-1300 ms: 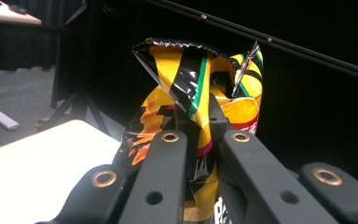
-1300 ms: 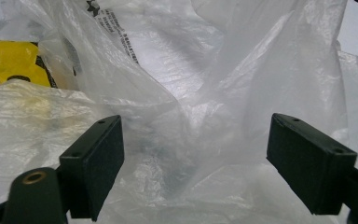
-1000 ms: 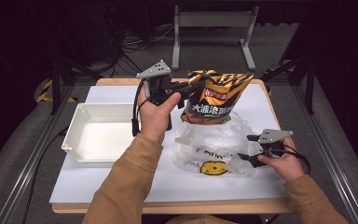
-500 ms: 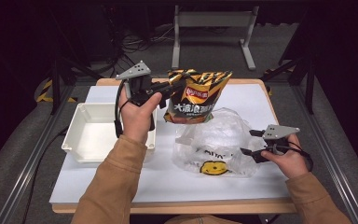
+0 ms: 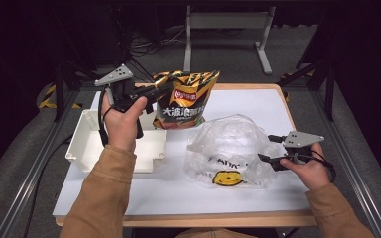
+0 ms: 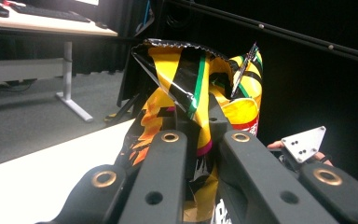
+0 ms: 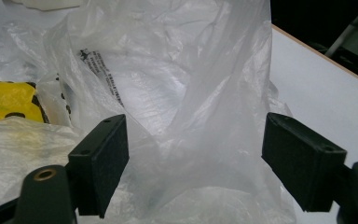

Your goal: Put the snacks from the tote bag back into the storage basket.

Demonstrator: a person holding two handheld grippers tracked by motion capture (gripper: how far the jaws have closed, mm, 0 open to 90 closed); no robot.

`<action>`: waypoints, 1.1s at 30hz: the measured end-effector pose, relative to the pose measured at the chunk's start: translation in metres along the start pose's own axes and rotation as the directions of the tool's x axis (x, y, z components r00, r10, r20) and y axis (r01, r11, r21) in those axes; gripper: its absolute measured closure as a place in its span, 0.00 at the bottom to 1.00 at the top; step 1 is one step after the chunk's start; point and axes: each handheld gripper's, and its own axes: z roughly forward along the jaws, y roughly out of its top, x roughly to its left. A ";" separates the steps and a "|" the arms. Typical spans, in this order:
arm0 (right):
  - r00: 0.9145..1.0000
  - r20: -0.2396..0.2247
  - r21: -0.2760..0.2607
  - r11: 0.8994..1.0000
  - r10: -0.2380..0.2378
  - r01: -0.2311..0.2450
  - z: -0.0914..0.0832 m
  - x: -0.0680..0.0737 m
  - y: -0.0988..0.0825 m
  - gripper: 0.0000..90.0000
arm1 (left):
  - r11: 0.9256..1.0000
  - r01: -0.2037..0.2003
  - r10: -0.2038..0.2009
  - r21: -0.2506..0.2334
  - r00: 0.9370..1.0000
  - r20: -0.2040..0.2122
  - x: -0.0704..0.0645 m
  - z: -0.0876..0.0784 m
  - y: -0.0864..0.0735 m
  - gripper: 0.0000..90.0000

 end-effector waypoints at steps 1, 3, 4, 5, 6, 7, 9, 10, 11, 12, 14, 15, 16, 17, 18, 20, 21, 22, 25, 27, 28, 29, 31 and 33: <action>1.000 0.001 -0.004 1.000 0.001 -0.001 -0.001 0.000 0.000 0.26 | 1.000 0.001 -0.001 -0.006 1.000 -0.009 0.003 -0.005 0.000 0.99; 1.000 0.002 -0.008 1.000 0.001 -0.001 -0.001 0.000 0.001 0.26 | 1.000 0.005 -0.005 -0.008 1.000 -0.013 0.005 -0.008 0.001 0.99; 1.000 0.004 -0.015 1.000 0.001 -0.001 -0.002 -0.001 0.001 0.26 | 1.000 0.003 -0.003 -0.008 1.000 -0.015 0.006 -0.010 0.001 0.99; 1.000 0.005 -0.019 1.000 0.001 -0.001 -0.003 -0.001 0.001 0.26 | 1.000 0.002 -0.002 -0.013 1.000 -0.023 0.008 -0.013 0.001 0.99; 1.000 0.005 -0.022 1.000 0.004 -0.004 -0.004 -0.001 0.001 0.26 | 1.000 0.006 -0.006 -0.013 1.000 -0.028 0.009 -0.016 0.002 0.99; 1.000 0.007 -0.027 1.000 0.003 -0.003 -0.005 -0.002 0.001 0.26 | 1.000 0.007 -0.007 -0.013 0.999 -0.035 0.012 -0.021 0.002 0.99; 1.000 0.014 -0.029 1.000 -0.001 0.001 -0.005 -0.002 0.001 0.27 | 1.000 0.007 -0.008 -0.016 0.999 -0.041 0.014 -0.024 0.002 0.99; 1.000 0.027 -0.030 0.999 -0.015 0.016 -0.006 -0.002 0.001 0.29 | 1.000 0.010 -0.011 -0.018 0.999 -0.048 0.015 -0.027 0.001 0.99; 0.999 0.040 -0.027 0.999 -0.030 0.031 -0.007 -0.002 0.001 0.32 | 1.000 0.014 -0.015 -0.024 0.998 -0.057 0.017 -0.031 0.001 0.99; 0.998 0.053 -0.023 0.999 -0.043 0.045 -0.007 -0.002 0.002 0.34 | 1.000 0.014 -0.015 -0.022 0.998 -0.061 0.020 -0.036 0.000 0.99; 0.997 0.064 -0.032 0.998 -0.049 0.051 -0.009 -0.002 0.002 0.36 | 1.000 0.017 -0.019 -0.025 0.997 -0.075 0.024 -0.041 -0.001 0.99; 0.997 0.064 -0.038 0.998 -0.045 0.048 -0.010 -0.002 0.003 0.36 | 1.000 0.016 -0.018 -0.024 0.996 -0.083 0.026 -0.045 -0.002 0.99; 0.997 0.067 -0.045 0.998 -0.043 0.046 -0.010 -0.002 0.003 0.37 | 1.000 0.018 -0.020 -0.022 0.996 -0.088 0.028 -0.047 -0.002 0.99; 0.997 0.072 -0.050 0.998 -0.042 0.046 -0.011 -0.001 0.003 0.37 | 0.999 0.021 -0.023 -0.024 0.995 -0.096 0.030 -0.051 -0.003 0.99; 0.997 0.073 -0.057 0.998 -0.034 0.038 -0.012 -0.001 0.003 0.37 | 0.999 0.020 -0.023 -0.025 0.994 -0.103 0.033 -0.054 -0.004 0.99; 0.997 0.071 -0.071 0.997 -0.029 0.034 -0.015 0.000 0.004 0.38 | 0.999 0.023 -0.027 -0.028 0.993 -0.116 0.037 -0.061 -0.006 0.99; 0.997 0.076 -0.070 0.997 -0.035 0.040 -0.016 0.001 0.004 0.39 | 0.999 0.023 -0.026 -0.032 0.992 -0.121 0.039 -0.063 -0.006 0.99; 0.996 0.082 -0.066 0.997 -0.045 0.050 -0.017 0.001 0.004 0.40 | 0.999 0.026 -0.030 -0.032 0.992 -0.126 0.041 -0.065 -0.008 0.99; 0.994 0.090 -0.068 0.996 -0.055 0.061 -0.020 0.002 0.004 0.41 | 0.999 0.027 -0.031 -0.032 0.990 -0.138 0.048 -0.071 -0.011 0.99; 0.995 0.089 -0.075 0.996 -0.048 0.055 -0.022 0.003 0.004 0.41 | 0.999 0.034 -0.038 -0.033 0.989 -0.144 0.053 -0.075 -0.014 0.99; 0.995 0.092 -0.072 0.996 -0.050 0.056 -0.023 0.004 0.004 0.41 | 0.999 0.034 -0.038 -0.032 0.988 -0.147 0.055 -0.076 -0.015 0.99; 0.994 0.093 -0.074 0.996 -0.052 0.059 -0.024 0.005 0.003 0.41 | 0.999 0.035 -0.040 -0.031 0.988 -0.150 0.058 -0.078 -0.015 0.99; 0.994 0.094 -0.073 0.996 -0.048 0.055 -0.025 0.006 0.003 0.41 | 0.999 0.037 -0.042 -0.033 0.987 -0.154 0.061 -0.079 -0.016 0.99; 0.994 0.101 -0.075 0.995 -0.052 0.059 -0.029 0.008 0.002 0.42 | 0.999 0.040 -0.045 -0.035 0.986 -0.162 0.066 -0.082 -0.017 0.99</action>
